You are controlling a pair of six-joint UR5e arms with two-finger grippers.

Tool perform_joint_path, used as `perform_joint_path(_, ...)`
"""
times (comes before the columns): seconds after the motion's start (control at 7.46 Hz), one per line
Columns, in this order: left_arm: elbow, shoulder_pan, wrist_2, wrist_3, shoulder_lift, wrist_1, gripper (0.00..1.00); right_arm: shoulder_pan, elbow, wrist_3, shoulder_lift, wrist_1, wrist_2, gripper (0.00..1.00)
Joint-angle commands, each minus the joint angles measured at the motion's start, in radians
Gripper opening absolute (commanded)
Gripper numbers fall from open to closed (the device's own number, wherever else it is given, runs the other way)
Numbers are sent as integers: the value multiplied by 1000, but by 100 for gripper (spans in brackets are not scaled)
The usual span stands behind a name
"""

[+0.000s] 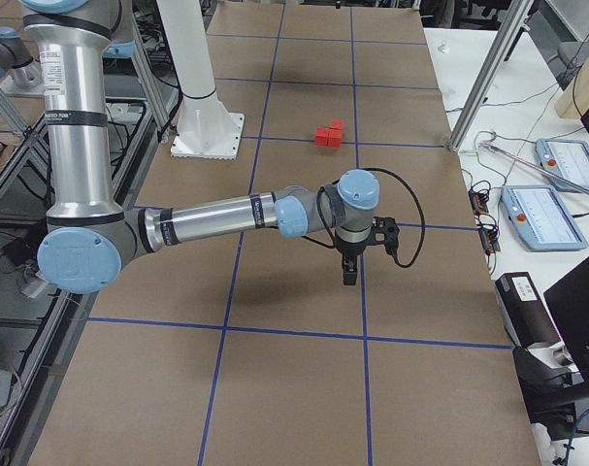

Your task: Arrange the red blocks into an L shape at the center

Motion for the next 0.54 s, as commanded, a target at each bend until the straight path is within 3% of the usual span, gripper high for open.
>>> perform_joint_path(0.0,32,-27,-8,8,-2,26,100,37,-21,-16,0,-1,18,100)
perform_joint_path(0.4,89,-27,-11,8,-7,16,100,38,-22,-16,-3,3,9,100)
